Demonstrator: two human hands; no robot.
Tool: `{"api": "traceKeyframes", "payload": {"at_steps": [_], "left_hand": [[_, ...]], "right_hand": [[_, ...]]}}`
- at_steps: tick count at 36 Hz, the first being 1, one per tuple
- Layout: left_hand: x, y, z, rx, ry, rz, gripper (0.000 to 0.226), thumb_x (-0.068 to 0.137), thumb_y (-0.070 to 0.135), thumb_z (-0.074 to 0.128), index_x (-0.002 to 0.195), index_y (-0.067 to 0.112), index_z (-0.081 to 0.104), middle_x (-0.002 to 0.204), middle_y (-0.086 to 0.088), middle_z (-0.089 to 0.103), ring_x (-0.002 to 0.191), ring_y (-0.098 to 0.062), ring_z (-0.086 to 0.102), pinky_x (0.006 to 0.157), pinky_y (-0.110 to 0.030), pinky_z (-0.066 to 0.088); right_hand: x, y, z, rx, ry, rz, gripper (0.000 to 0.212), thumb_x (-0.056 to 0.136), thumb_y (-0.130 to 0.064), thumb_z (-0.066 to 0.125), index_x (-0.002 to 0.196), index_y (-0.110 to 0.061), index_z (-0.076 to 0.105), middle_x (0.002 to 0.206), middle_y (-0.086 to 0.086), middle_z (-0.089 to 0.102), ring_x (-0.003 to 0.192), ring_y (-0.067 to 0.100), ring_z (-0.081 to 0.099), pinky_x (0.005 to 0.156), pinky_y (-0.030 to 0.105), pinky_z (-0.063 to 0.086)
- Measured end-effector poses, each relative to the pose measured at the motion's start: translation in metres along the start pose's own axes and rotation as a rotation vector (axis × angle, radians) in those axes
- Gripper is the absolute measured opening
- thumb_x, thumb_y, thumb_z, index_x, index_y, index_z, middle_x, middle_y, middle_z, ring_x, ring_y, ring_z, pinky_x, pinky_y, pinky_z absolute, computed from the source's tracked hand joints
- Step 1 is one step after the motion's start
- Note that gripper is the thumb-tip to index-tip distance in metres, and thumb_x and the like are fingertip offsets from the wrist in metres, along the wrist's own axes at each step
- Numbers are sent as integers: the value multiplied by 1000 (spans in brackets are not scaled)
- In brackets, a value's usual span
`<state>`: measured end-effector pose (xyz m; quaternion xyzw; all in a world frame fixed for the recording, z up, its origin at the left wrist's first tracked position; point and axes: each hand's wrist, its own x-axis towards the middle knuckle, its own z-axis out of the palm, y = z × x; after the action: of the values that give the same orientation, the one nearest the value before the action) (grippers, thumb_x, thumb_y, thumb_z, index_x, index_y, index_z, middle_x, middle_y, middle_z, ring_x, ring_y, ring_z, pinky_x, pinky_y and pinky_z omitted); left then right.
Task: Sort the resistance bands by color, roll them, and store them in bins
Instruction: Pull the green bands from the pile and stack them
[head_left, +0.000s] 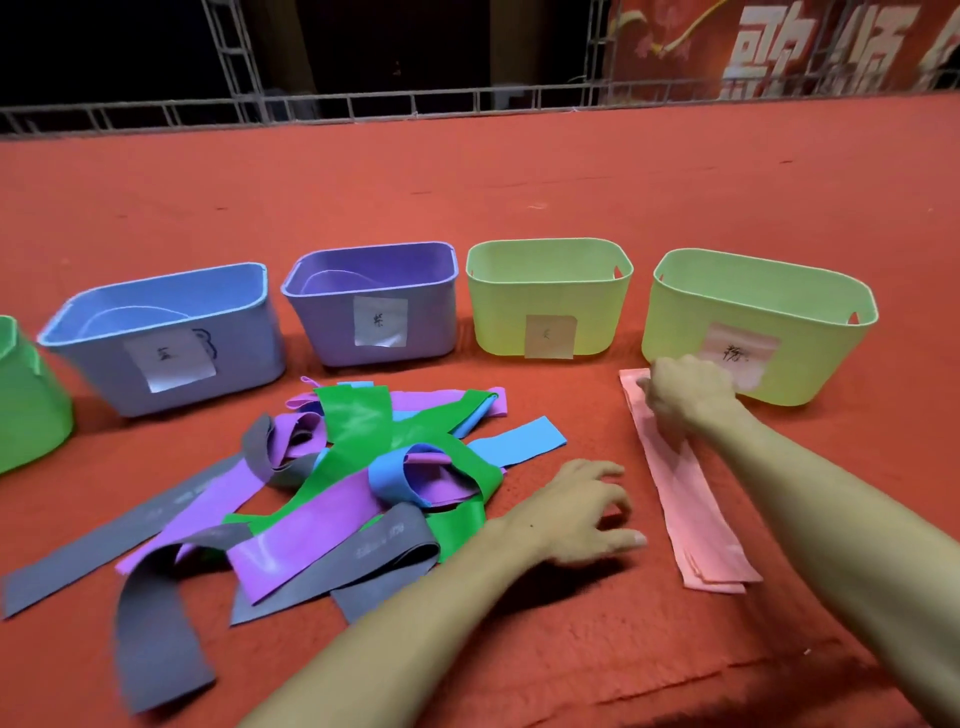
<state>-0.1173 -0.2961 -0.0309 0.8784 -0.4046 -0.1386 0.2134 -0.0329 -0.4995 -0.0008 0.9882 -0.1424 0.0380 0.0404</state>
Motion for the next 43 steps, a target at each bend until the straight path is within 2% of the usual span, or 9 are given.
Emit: {"api": "traceKeyframes", "payload": {"at_steps": [7,12,17,20,24,28,32,38,43], "left_hand": [[-59,-56,-68,66,191,-106,24,88,23,67,106,8,70,119,-13,60,115,-24,53,100,-30,37],[-108,-96,-105,-19,372,-239,20,85,24,63,92,8,73,96,-7,67,93,-23,60,82,-29,48],[-134,-124,-122,-45,558,-343,16,87,0,58,92,4,72,88,-1,64,77,-12,55,67,-12,35],[-141,-139,-123,-30,621,-390,20,88,-1,56,100,5,71,91,-5,67,65,-7,49,64,-14,32],[-143,-159,-120,71,446,-390,23,90,11,60,111,8,68,112,-6,66,87,-8,48,76,-13,30],[-136,-171,-119,65,328,-371,27,92,18,60,117,8,64,120,-6,63,92,-8,50,74,-11,31],[-130,-180,-118,91,233,-391,27,92,25,60,116,12,65,116,-5,64,89,-13,54,74,-18,36],[-131,-189,-113,86,220,-373,23,92,26,58,109,14,67,107,-4,66,83,-10,47,69,-18,32],[-133,-189,-111,47,268,-360,21,90,26,60,105,14,69,99,-1,67,78,-10,48,67,-18,32]], "right_hand": [[-25,-62,-33,191,-295,-344,29,90,-32,57,115,-21,68,118,6,67,110,27,60,86,27,44],[-35,-123,-47,281,-301,-506,29,89,-33,61,112,-20,69,105,9,71,98,27,64,78,27,46],[-32,-178,-59,381,-240,-576,25,91,-25,61,111,-14,71,109,9,70,101,26,63,75,24,41],[-24,-202,-60,424,-235,-577,23,89,-24,62,108,-15,72,108,7,71,103,24,63,78,23,42],[-8,-232,-54,476,-285,-561,21,87,-26,63,105,-21,72,104,5,71,93,23,67,80,25,50],[4,-258,-44,495,-316,-555,25,87,-25,62,110,-20,71,111,4,69,101,22,63,87,26,47],[14,-280,-30,498,-353,-538,23,86,-25,64,108,-20,70,107,4,70,88,18,60,78,21,42],[18,-301,-11,503,-367,-502,25,84,-28,69,106,-19,72,110,4,70,105,22,62,87,26,46],[18,-303,-9,544,-370,-482,22,84,-26,71,103,-17,73,103,3,71,87,16,60,76,21,42]]}}
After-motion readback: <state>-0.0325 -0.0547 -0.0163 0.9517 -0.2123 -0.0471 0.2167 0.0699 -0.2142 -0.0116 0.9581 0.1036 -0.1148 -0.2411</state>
